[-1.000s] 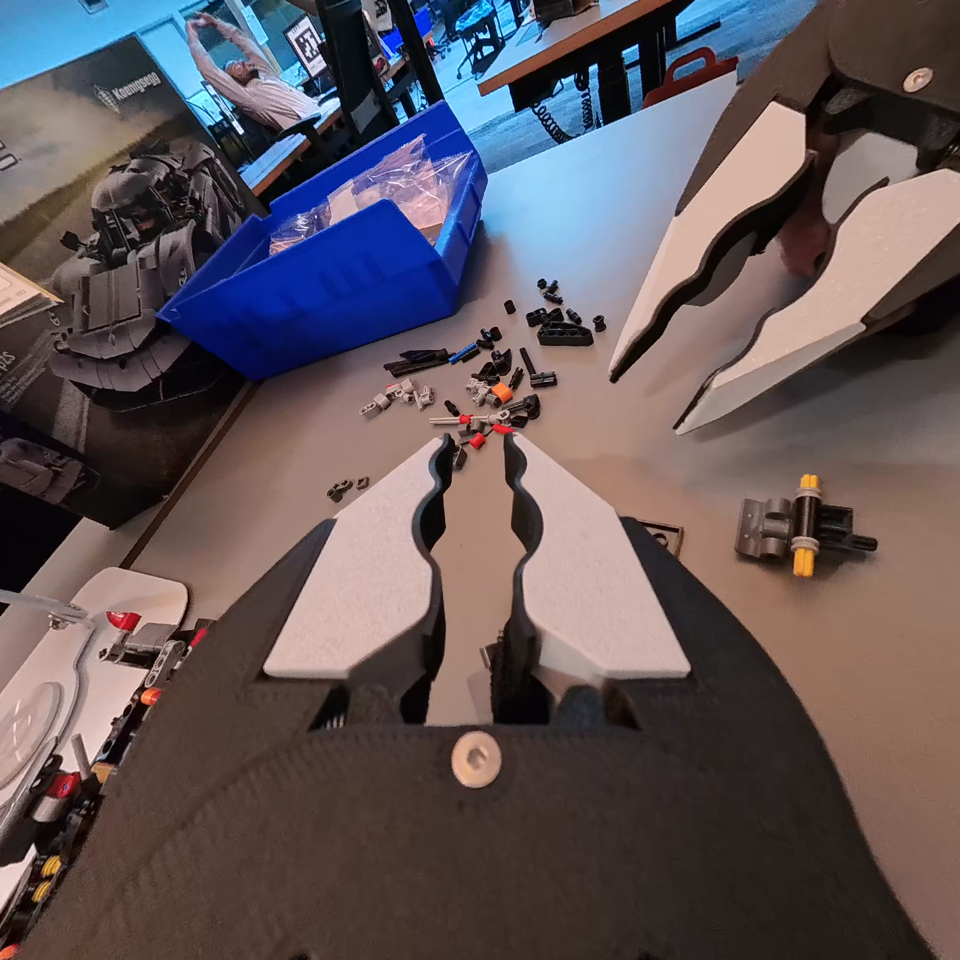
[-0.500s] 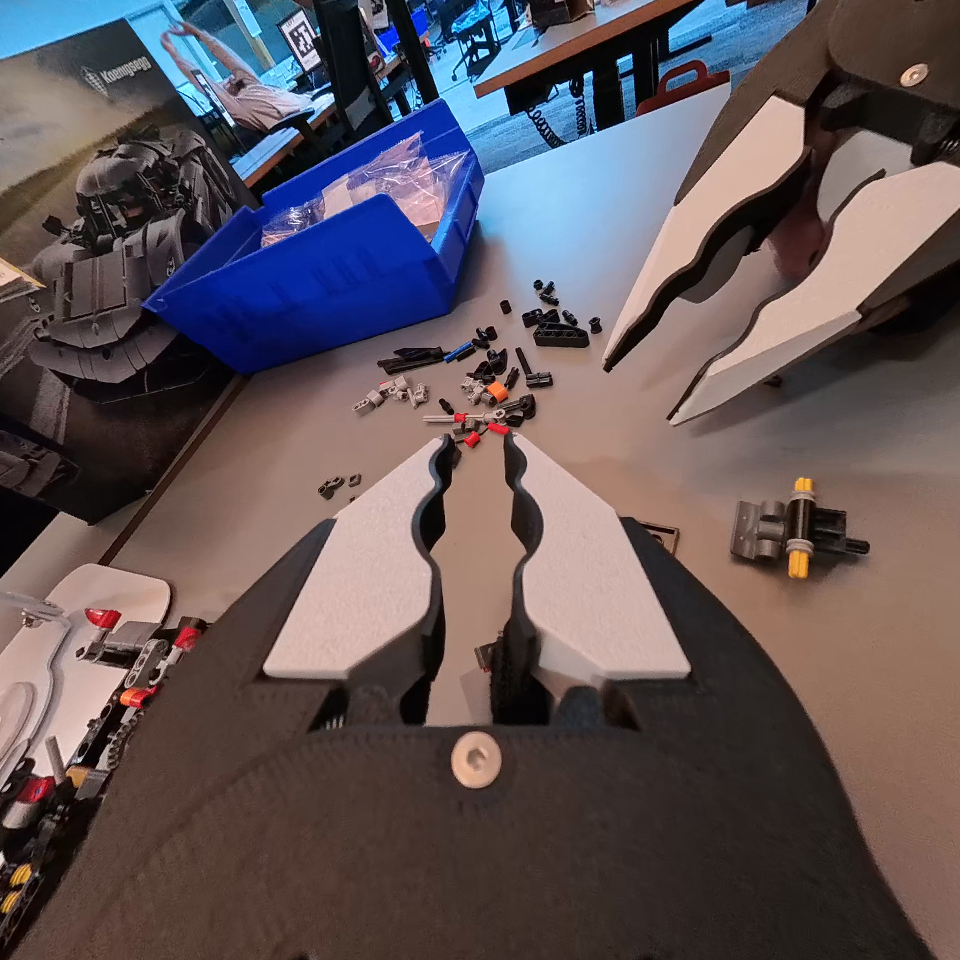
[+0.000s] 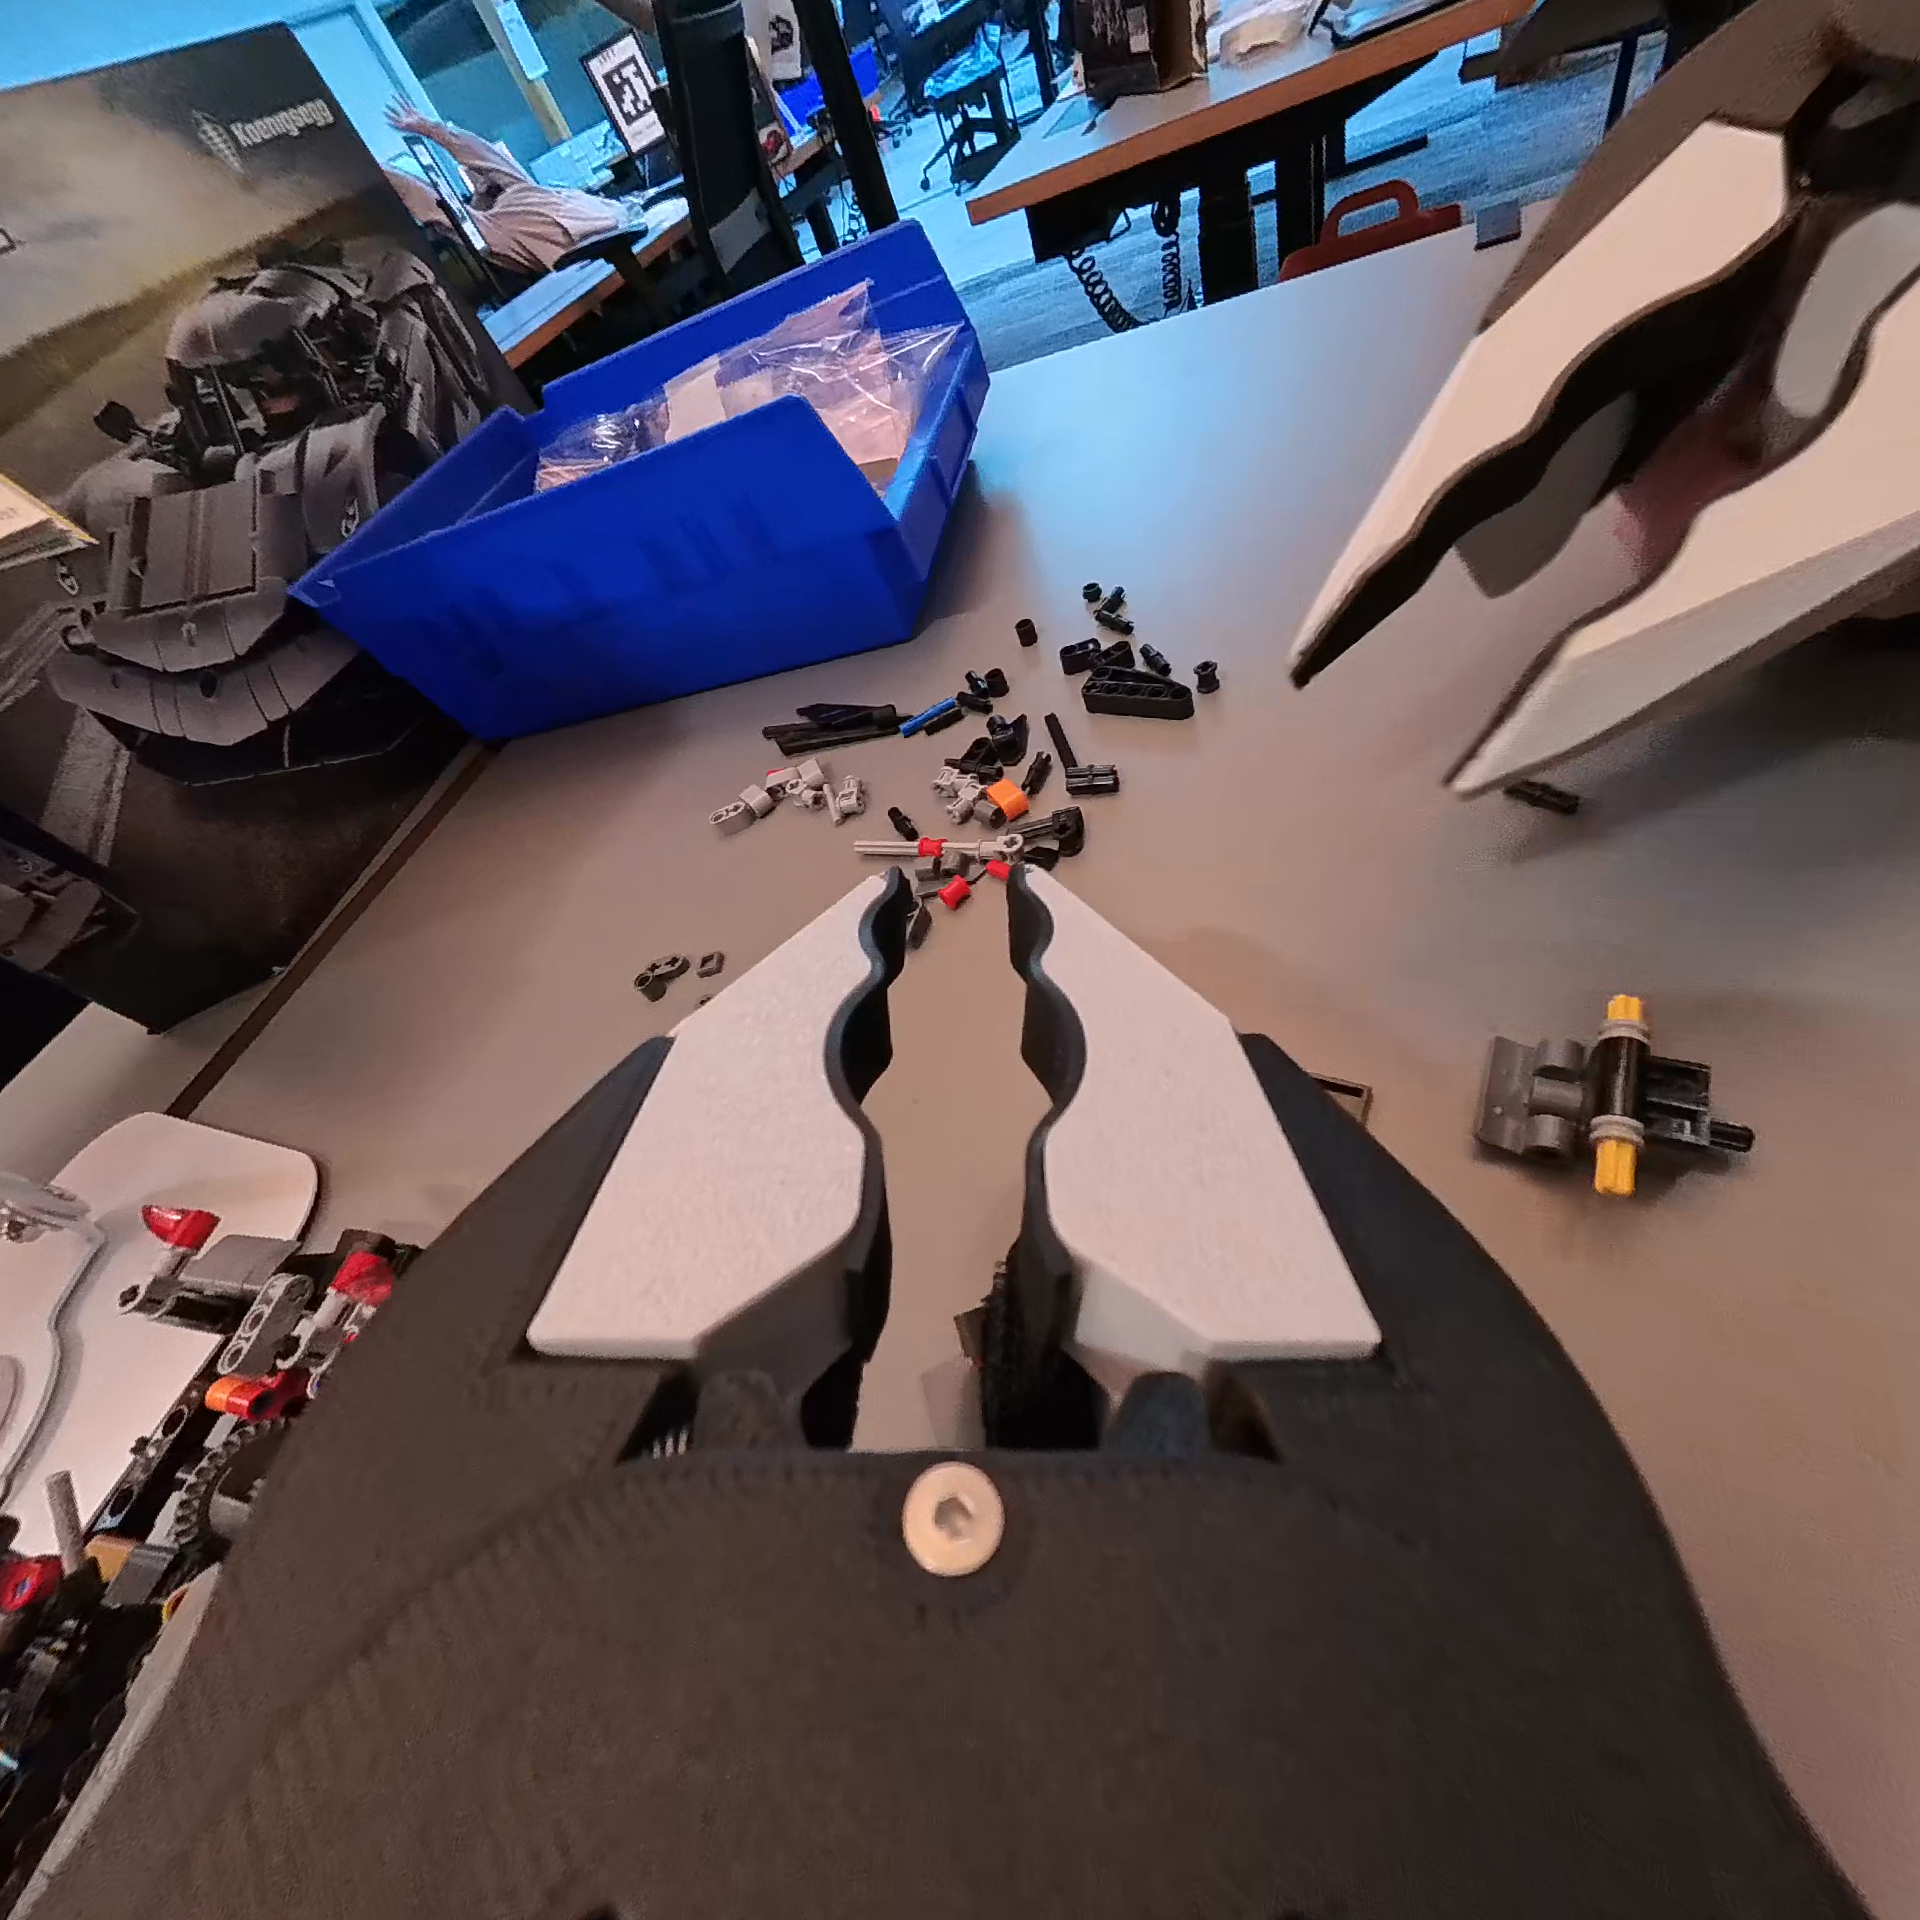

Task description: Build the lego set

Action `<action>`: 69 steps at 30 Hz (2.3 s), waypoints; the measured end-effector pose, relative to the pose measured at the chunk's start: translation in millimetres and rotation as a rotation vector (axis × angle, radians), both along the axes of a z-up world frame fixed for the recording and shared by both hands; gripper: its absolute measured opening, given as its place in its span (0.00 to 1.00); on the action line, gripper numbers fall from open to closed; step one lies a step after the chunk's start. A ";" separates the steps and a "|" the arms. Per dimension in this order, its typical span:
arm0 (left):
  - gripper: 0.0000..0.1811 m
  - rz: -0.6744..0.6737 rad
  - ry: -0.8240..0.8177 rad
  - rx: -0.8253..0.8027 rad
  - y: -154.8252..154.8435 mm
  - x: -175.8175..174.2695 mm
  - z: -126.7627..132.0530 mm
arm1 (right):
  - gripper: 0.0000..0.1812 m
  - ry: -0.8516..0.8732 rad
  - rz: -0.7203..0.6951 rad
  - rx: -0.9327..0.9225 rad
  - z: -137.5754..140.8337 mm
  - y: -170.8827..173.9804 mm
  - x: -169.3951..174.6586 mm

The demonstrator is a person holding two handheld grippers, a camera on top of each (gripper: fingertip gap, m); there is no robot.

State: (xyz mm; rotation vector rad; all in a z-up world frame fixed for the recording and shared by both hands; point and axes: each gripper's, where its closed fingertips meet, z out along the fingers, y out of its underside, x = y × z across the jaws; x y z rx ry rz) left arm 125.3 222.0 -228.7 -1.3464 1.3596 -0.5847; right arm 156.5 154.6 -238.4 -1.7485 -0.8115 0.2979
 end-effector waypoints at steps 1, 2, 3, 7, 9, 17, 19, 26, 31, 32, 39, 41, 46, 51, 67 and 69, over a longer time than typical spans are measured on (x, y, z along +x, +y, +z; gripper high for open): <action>0.09 0.001 -0.002 -0.003 0.3 -0.2 0.0 | 0.20 0.041 0.001 -0.046 0.0 -5.0 -2.4; 0.09 0.000 -0.004 -0.006 0.4 0.1 0.1 | 0.20 0.074 0.028 -0.099 -1.3 -13.2 -8.6; 0.09 0.001 -0.005 -0.007 0.8 0.3 0.2 | 0.21 0.082 0.047 -0.140 -3.9 -20.9 -14.4; 0.09 -0.004 -0.006 -0.009 -0.7 1.7 0.3 | 0.26 0.059 0.008 -0.287 -19.6 -36.8 -31.3; 0.09 -0.006 -0.001 -0.009 -1.3 2.2 -0.5 | 0.28 -0.002 0.005 -0.372 -37.2 -43.9 -39.1; 0.09 -0.009 -0.011 -0.016 -2.0 3.3 0.9 | 0.29 -0.074 0.026 -0.382 -50.2 -40.8 -49.0; 0.09 -0.008 -0.013 -0.020 -1.5 3.3 0.9 | 0.28 -0.044 0.033 -0.422 -50.9 -39.0 -51.4; 0.09 -0.013 -0.011 -0.010 -3.6 4.9 1.9 | 0.20 -0.119 0.023 -0.414 -58.4 -35.8 -56.6; 0.09 -0.013 -0.012 -0.021 -2.8 5.3 0.8 | 0.20 -0.124 -0.001 -0.405 -58.2 -32.5 -48.0; 0.09 -0.011 -0.013 -0.022 -2.4 5.1 0.8 | 0.19 -0.126 -0.015 -0.399 -57.9 -31.0 -44.3; 0.09 -0.011 -0.011 -0.024 -2.4 5.7 0.4 | 0.19 -0.079 -0.035 -0.384 -51.8 -25.8 -36.4; 0.09 -0.013 -0.009 -0.025 -3.1 6.3 0.1 | 0.19 -0.078 -0.044 -0.384 -51.7 -24.2 -33.7; 0.09 -0.016 0.000 -0.027 -3.6 7.8 -1.5 | 0.20 -0.097 -0.090 -0.387 -53.6 -23.2 -24.3; 0.09 -0.023 0.001 -0.031 -5.3 9.1 -1.9 | 0.20 -0.116 -0.102 -0.393 -57.8 -25.8 -27.7; 0.09 -0.009 0.005 -0.032 -2.6 9.4 -2.7 | 0.29 0.144 -0.067 -0.370 -27.5 -38.3 -9.9; 0.09 -0.007 0.008 -0.027 -2.2 9.0 -3.2 | 0.28 0.162 -0.057 -0.370 -25.7 -41.5 -6.3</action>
